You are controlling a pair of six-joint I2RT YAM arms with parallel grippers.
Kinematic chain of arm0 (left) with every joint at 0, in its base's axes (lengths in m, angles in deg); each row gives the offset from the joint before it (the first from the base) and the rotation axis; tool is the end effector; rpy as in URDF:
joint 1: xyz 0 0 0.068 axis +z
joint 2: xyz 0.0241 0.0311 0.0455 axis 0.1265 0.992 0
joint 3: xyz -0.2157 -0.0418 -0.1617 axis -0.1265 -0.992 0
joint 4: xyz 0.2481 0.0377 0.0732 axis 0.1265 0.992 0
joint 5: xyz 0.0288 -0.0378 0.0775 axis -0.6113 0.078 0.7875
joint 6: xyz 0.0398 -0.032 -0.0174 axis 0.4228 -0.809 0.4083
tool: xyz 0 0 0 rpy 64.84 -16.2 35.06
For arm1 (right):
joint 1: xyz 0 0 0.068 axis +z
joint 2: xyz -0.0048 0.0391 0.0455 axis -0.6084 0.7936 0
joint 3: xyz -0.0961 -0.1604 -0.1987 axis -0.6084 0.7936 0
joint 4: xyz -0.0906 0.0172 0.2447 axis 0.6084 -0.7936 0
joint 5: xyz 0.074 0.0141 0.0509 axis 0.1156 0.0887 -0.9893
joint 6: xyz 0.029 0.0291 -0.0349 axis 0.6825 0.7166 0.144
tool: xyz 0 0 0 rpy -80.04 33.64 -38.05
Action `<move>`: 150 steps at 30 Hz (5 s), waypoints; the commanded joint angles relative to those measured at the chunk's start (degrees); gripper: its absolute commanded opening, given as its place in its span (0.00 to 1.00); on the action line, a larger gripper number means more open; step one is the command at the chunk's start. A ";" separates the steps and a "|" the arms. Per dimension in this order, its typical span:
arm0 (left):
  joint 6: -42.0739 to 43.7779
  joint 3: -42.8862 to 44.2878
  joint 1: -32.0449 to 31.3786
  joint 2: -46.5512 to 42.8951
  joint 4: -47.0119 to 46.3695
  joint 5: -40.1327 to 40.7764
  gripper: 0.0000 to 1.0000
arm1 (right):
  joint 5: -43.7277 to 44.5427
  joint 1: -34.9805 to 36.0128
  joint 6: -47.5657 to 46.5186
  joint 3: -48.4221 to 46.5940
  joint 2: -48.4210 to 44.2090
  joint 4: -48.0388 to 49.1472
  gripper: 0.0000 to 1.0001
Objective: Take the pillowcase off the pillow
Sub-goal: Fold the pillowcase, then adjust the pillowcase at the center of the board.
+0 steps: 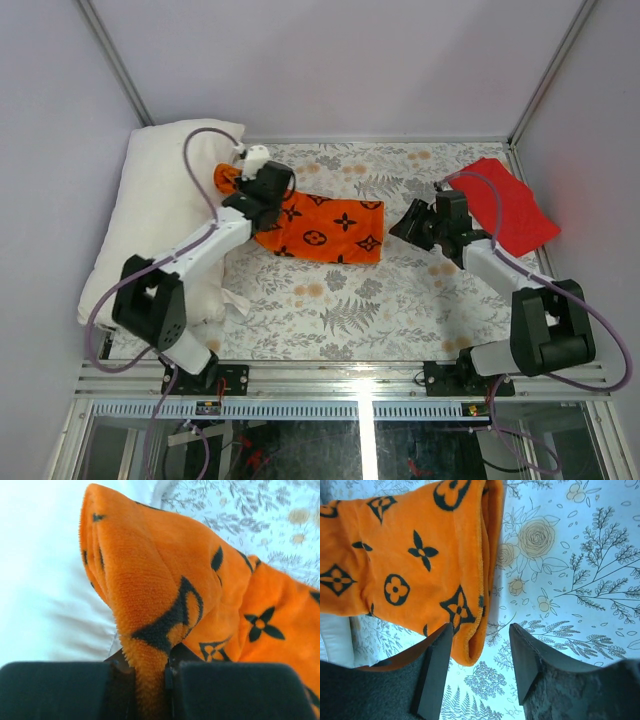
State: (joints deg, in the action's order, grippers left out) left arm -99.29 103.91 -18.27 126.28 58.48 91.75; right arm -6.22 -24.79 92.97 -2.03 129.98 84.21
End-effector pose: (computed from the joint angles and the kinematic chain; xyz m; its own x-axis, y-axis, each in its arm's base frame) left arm 0.3150 -0.1234 0.2853 -0.5171 -0.0537 -0.8542 -0.3578 0.9202 0.1587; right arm 0.2893 0.0746 0.2097 -0.7026 0.4555 -0.5468 0.0215 0.7816 0.6234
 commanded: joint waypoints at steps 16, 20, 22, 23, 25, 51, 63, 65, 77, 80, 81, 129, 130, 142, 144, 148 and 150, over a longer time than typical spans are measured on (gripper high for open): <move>33.98 30.84 -31.47 29.10 3.80 20.98 0.00 | 6.91 -1.42 -2.88 0.23 -4.05 -5.79 0.60; 34.64 35.02 -33.68 32.82 5.49 19.97 0.00 | 8.79 -2.55 -2.26 2.44 -4.39 -6.24 0.60; 33.90 35.94 -33.86 34.22 6.50 18.87 0.00 | 7.43 -3.24 -1.52 3.68 -4.07 -5.47 0.64; 33.42 36.17 -33.84 35.17 7.10 18.61 0.00 | 6.68 -3.40 -1.16 4.29 -3.90 -4.77 0.65; 32.44 36.18 -33.85 36.50 8.13 18.61 0.00 | 5.49 -3.84 -0.60 5.48 -3.74 -3.79 0.65; 19.85 43.55 -32.70 36.61 16.13 -8.69 1.00 | 6.34 -6.94 -0.25 10.77 -9.53 -3.79 0.66; 4.84 15.00 -8.93 5.53 -7.15 -55.87 1.00 | 5.53 -3.82 0.50 -0.19 -9.81 -2.83 0.75; 3.38 10.51 -5.27 4.40 -9.95 -55.30 0.92 | 6.32 0.41 -0.29 -3.57 -9.21 -1.58 0.69; -2.11 -2.07 0.06 8.10 -23.65 -57.48 0.57 | 9.38 11.13 -2.56 -21.04 8.24 -6.40 0.64; -2.22 -3.01 0.05 8.70 -24.76 -58.26 0.56 | 10.97 11.07 -4.29 -21.02 8.39 -8.02 0.64; -2.33 -3.53 0.05 8.74 -25.33 -58.77 0.56 | 10.96 11.10 -4.77 -20.97 8.50 -8.37 0.64; -2.74 -19.79 1.85 -2.82 -24.13 -42.56 0.59 | 6.10 1.93 -4.45 -27.58 8.21 -14.13 0.53; -2.41 -19.13 1.69 -4.07 -23.60 -42.69 0.62 | 7.94 3.77 -5.22 -28.62 7.56 -15.24 0.53; -1.01 -16.20 1.35 -9.31 -19.25 -41.13 0.82 | 9.69 16.22 -2.71 -28.08 11.80 -16.82 0.68; -1.03 -16.41 1.35 -9.05 -19.24 -41.11 0.82 | 8.88 16.58 -2.14 -27.13 12.27 -16.70 0.68; -1.30 -16.53 1.39 -8.38 -19.46 -41.29 0.82 | 5.70 16.68 -0.72 -25.37 13.80 -14.44 0.68; -1.18 -16.51 1.36 -7.91 -19.46 -41.50 0.82 | 3.76 16.67 0.06 -24.72 16.39 -12.83 0.67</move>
State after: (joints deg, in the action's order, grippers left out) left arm -101.35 87.40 -16.79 117.56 39.07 49.44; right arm 1.18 -8.70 90.93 -27.43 144.21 67.56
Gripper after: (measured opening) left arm 0.819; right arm 0.677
